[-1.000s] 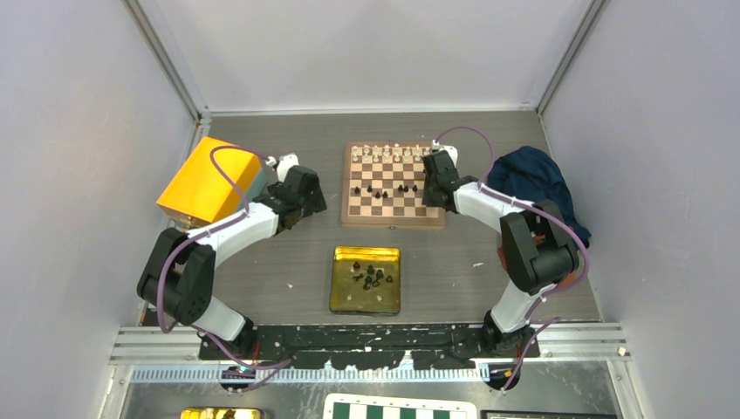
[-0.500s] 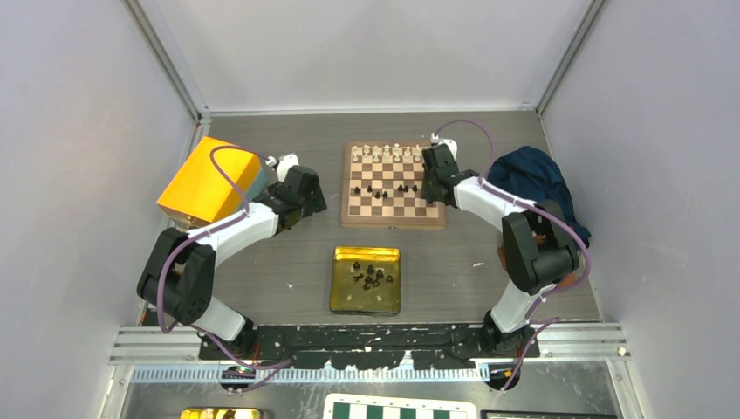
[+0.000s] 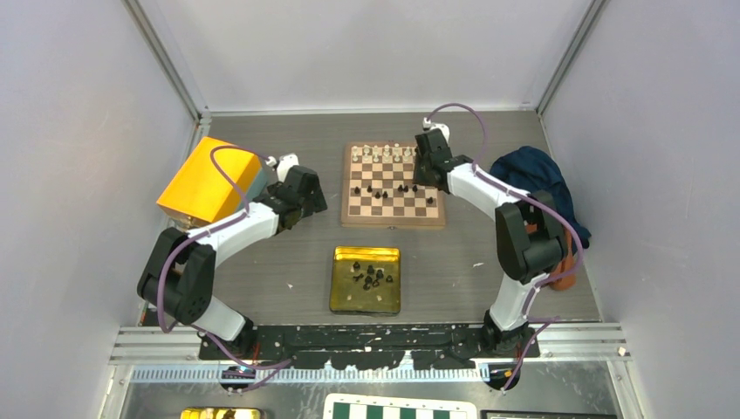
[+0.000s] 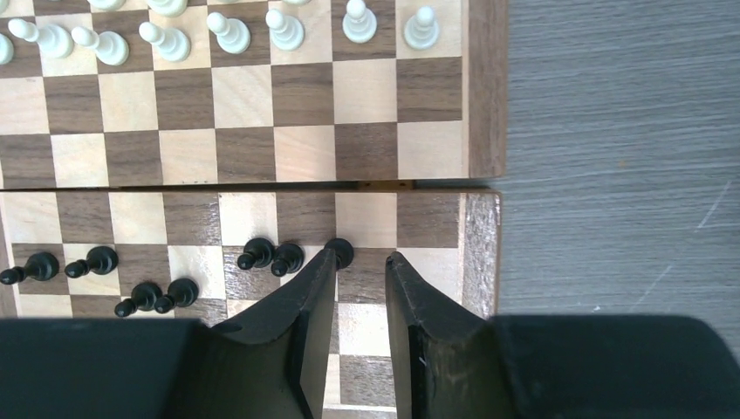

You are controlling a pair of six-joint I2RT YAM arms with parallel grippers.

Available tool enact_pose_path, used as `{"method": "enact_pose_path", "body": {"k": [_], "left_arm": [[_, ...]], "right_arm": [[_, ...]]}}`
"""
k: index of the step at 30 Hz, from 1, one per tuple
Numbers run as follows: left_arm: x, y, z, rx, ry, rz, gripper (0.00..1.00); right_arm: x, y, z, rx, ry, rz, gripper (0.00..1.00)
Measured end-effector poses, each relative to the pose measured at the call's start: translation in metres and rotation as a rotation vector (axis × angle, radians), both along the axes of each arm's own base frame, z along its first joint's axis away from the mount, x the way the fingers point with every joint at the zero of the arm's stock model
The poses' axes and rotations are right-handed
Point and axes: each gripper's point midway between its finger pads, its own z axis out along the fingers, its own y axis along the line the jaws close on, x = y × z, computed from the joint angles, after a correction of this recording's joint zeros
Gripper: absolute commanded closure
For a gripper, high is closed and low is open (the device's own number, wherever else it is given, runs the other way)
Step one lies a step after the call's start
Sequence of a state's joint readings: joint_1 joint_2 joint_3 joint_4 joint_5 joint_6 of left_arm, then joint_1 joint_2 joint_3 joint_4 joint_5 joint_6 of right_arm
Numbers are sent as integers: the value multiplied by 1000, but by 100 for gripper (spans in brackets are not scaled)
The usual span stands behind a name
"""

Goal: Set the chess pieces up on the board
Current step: Pick up the chess piece from the chessboard.

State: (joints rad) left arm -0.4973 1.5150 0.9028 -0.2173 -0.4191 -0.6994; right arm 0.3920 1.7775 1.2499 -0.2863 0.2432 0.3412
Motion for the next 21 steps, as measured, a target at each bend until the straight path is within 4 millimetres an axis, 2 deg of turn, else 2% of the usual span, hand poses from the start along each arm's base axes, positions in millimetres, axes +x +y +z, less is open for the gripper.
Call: {"method": "enact_pose_path", "body": {"k": [7,21], "left_arm": [[1,0,-2,3,5,0,20],[2,-1,-2,4,6,-1,19]], "right_arm": [[2,6,-15,-10,42,18,62],[3,11,-24,-11,67,29,62]]}}
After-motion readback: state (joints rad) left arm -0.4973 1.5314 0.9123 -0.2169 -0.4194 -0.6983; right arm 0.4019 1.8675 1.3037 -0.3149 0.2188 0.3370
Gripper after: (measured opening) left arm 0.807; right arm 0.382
